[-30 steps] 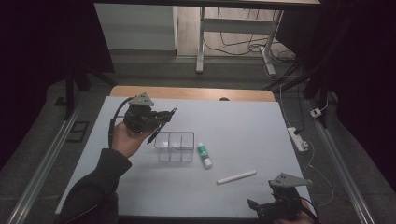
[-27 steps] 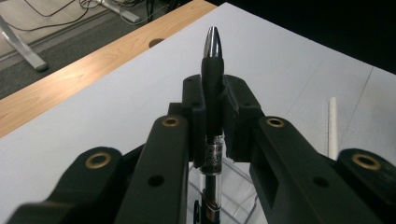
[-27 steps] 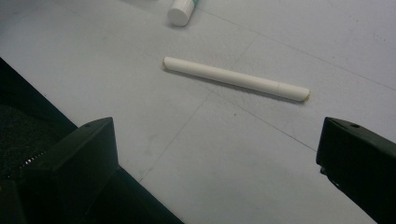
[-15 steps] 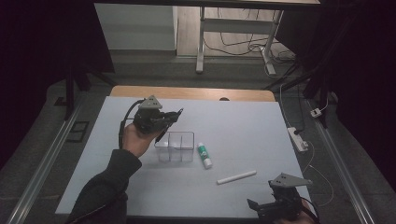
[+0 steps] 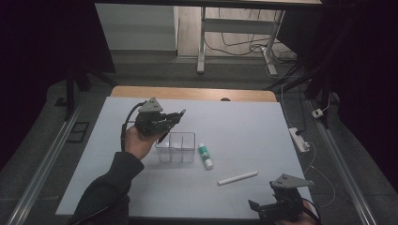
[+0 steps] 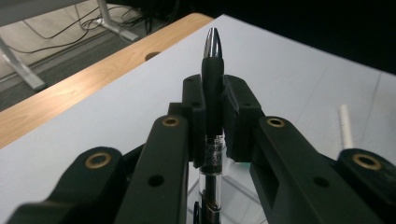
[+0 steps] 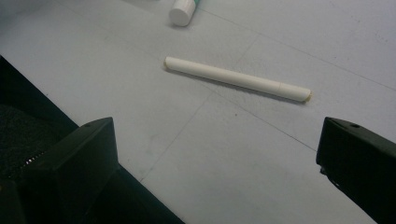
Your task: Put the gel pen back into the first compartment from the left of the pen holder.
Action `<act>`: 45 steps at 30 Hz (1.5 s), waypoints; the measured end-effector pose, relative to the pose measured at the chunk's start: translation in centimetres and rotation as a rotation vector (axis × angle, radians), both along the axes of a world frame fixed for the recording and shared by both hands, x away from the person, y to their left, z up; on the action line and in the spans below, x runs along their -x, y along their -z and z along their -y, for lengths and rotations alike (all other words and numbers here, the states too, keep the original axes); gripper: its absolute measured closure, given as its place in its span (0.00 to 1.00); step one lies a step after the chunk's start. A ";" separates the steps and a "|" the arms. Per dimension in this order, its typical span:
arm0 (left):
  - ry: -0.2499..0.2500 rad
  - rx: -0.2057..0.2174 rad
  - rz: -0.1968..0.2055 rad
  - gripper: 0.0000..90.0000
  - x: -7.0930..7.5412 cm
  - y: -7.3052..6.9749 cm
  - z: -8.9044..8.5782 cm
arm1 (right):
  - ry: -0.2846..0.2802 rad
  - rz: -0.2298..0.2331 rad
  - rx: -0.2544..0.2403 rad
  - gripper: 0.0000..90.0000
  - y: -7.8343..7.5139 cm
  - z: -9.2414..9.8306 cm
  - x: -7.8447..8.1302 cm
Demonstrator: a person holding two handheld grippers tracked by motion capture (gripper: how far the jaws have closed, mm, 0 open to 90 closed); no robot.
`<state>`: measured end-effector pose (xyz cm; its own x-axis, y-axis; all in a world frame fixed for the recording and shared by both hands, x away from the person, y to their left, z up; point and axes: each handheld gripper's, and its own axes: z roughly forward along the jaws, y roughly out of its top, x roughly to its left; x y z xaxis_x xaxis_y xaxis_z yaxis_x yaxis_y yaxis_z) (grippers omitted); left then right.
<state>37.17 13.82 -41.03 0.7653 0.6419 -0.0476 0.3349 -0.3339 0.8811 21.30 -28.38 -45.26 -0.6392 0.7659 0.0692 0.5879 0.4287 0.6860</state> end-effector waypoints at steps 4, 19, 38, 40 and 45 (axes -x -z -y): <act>0.001 -0.018 -0.009 0.89 0.0 0.4 0.1 | 0.000 0.002 0.000 0.00 0.0 0.0 0.0; -0.059 -0.096 -0.105 0.79 0.3 3.3 -1.1 | -0.001 0.001 0.000 0.00 0.0 0.0 0.0; -0.076 -0.089 -0.200 0.12 3.7 2.6 -3.8 | -0.001 0.001 0.004 0.00 0.0 -0.1 0.0; -0.074 -0.084 -0.216 0.08 4.2 2.6 -4.1 | -0.001 0.001 0.004 0.00 0.0 -0.1 0.0; -0.079 -0.062 -0.222 0.05 6.0 2.3 -5.3 | -0.003 -0.001 0.004 0.00 0.0 -0.1 0.0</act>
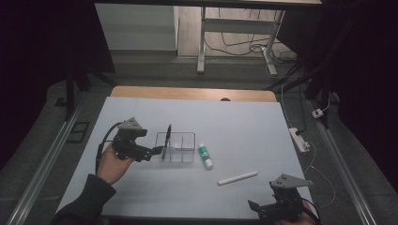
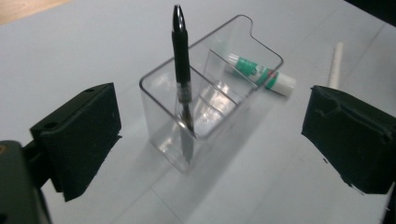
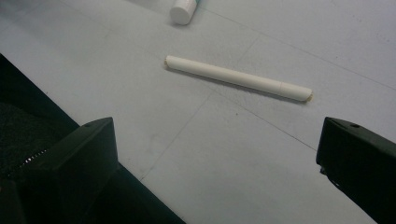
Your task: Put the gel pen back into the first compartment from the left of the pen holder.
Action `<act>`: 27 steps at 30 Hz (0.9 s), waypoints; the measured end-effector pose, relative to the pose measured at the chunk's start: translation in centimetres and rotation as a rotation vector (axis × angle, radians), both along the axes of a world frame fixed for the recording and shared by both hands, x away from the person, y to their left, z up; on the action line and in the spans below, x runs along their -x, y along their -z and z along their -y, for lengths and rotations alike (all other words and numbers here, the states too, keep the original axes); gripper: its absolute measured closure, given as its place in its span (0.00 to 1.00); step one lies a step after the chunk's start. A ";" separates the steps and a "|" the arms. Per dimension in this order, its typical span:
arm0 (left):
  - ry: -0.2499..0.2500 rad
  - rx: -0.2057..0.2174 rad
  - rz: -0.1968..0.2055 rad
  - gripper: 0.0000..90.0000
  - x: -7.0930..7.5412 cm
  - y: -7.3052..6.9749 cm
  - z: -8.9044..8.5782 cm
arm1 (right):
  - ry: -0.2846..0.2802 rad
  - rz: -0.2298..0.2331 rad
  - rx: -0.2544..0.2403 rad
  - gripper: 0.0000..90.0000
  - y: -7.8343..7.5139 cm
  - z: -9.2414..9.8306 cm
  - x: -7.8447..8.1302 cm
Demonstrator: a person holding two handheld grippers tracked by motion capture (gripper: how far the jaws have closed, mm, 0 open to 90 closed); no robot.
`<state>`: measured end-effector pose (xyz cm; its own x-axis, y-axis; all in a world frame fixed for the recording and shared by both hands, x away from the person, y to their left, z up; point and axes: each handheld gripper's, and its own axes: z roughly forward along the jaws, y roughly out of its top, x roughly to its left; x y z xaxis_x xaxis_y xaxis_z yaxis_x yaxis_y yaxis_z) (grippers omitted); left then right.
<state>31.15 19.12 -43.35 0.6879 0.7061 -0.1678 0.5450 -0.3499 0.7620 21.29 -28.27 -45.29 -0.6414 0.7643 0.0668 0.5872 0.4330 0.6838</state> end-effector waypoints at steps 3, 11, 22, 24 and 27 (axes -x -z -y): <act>0.000 -0.001 0.003 0.03 1.3 0.0 -0.8 | -0.001 -0.001 0.000 0.00 0.0 0.0 0.0; -0.005 0.017 -0.010 0.01 5.2 0.8 -3.1 | -0.003 -0.004 0.008 0.00 0.0 -0.1 0.0; -0.048 0.020 -0.064 0.00 10.6 2.9 -5.7 | -0.010 0.001 0.013 0.00 0.0 -0.2 0.1; -0.058 0.023 -0.076 0.00 11.5 3.2 -6.2 | -0.011 0.001 0.013 0.00 0.0 -0.2 0.1; -0.074 0.027 -0.088 0.00 12.7 3.7 -7.0 | -0.011 0.001 0.014 0.00 0.0 -0.2 0.1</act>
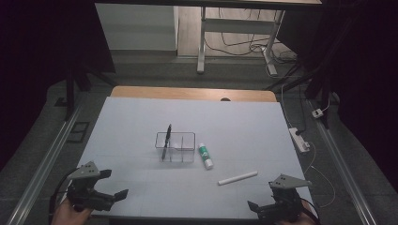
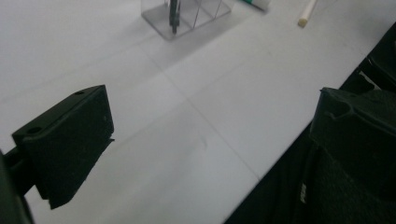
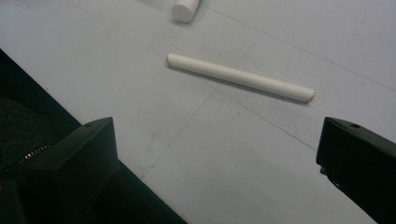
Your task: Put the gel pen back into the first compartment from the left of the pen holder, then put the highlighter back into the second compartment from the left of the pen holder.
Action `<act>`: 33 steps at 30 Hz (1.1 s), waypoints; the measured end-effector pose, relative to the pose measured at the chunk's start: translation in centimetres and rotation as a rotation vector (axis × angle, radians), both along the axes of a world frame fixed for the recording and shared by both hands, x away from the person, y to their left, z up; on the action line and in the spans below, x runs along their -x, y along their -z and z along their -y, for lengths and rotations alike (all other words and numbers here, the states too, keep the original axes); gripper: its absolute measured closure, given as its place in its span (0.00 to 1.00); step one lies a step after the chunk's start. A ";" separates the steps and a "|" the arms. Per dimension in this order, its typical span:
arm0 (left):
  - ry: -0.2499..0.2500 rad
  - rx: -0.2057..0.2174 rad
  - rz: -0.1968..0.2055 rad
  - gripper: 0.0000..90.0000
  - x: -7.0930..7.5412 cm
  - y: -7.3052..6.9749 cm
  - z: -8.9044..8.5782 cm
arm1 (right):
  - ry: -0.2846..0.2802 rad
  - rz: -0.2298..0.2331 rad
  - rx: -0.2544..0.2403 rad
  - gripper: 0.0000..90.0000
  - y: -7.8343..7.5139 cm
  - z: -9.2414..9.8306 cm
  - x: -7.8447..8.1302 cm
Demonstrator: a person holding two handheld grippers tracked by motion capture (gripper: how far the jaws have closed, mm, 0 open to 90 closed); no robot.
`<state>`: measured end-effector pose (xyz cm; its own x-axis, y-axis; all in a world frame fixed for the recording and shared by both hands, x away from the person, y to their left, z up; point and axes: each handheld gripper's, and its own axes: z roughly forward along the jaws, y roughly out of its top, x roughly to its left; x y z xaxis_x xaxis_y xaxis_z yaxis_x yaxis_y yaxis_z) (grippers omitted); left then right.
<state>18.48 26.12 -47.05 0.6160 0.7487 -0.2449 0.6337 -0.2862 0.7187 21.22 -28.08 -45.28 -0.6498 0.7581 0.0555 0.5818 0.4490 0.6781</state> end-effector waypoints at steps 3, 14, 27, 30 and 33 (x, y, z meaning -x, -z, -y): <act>-0.013 -0.007 -0.006 0.00 0.7 0.2 -0.4 | -0.001 0.000 0.001 0.00 0.0 0.0 0.0; -0.047 -0.049 -0.016 0.00 1.9 0.7 -0.8 | -0.005 -0.002 0.005 0.00 0.0 -0.1 0.0; -0.046 -0.044 -0.027 0.00 1.7 0.8 -0.9 | -0.017 -0.039 0.017 0.00 0.0 -0.1 -0.2; -0.047 -0.046 -0.026 0.00 1.8 0.8 -0.9 | -0.051 -0.047 0.041 0.00 0.1 -0.6 -0.4; -0.050 -0.042 -0.025 0.00 1.8 0.8 -1.0 | -0.075 -0.032 0.065 0.00 0.1 -0.8 -0.7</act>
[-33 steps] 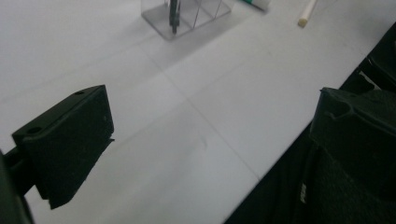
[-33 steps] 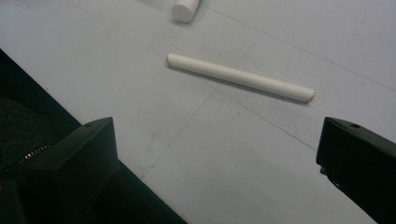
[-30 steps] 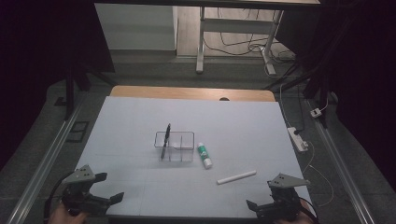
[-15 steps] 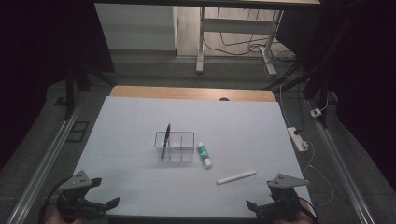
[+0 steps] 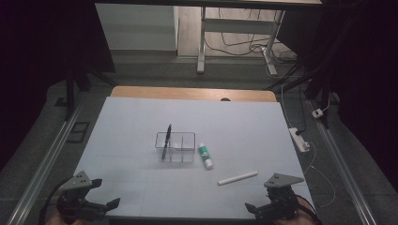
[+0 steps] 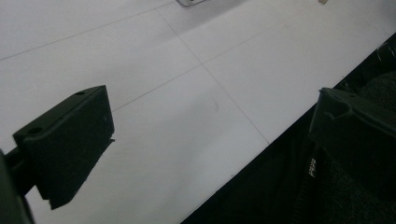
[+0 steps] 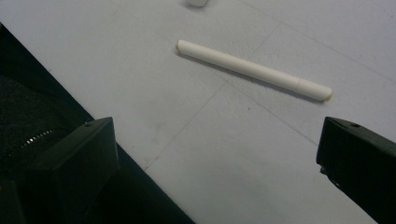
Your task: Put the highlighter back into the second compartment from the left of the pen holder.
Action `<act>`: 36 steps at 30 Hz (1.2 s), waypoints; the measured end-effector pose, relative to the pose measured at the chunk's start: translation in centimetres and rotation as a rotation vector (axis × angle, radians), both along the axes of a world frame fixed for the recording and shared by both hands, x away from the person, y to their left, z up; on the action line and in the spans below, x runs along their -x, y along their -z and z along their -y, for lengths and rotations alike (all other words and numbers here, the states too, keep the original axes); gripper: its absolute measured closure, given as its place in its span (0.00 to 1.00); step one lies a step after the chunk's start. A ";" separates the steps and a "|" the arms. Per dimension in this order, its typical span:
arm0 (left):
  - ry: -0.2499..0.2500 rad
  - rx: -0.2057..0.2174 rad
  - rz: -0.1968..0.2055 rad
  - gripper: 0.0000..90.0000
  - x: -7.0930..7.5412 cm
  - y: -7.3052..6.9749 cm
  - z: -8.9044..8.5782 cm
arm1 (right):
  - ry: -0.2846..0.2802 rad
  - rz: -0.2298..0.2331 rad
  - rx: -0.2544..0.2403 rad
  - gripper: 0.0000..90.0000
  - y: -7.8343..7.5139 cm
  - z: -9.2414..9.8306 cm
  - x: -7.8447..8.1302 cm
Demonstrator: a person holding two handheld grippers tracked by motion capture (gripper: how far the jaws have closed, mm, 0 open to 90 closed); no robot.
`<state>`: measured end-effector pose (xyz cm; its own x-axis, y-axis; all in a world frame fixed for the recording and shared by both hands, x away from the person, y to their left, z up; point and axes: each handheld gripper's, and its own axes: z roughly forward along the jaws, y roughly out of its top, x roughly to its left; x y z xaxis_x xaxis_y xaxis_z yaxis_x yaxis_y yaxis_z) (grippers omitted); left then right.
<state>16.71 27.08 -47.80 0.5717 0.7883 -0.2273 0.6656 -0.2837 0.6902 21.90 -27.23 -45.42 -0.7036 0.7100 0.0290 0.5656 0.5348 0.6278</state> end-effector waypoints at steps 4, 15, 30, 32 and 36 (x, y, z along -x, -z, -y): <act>0.000 0.000 -0.001 0.00 0.0 0.0 0.0 | -0.019 0.000 -0.002 0.00 -0.1 -0.2 -0.6; -0.001 0.002 -0.003 0.00 -0.1 0.0 0.0 | -0.102 -0.047 0.014 0.00 0.7 -1.0 -3.4; 0.000 0.002 -0.007 0.00 -0.1 0.0 0.0 | -0.193 -0.087 0.135 0.00 2.4 -3.7 -7.9; 0.000 0.002 -0.009 0.00 -0.1 0.0 0.0 | -0.198 -0.093 0.166 0.00 2.8 -4.0 -8.6; 0.001 0.002 -0.010 0.00 -0.1 0.0 0.0 | -0.228 -0.121 0.235 0.00 3.8 -4.6 -9.9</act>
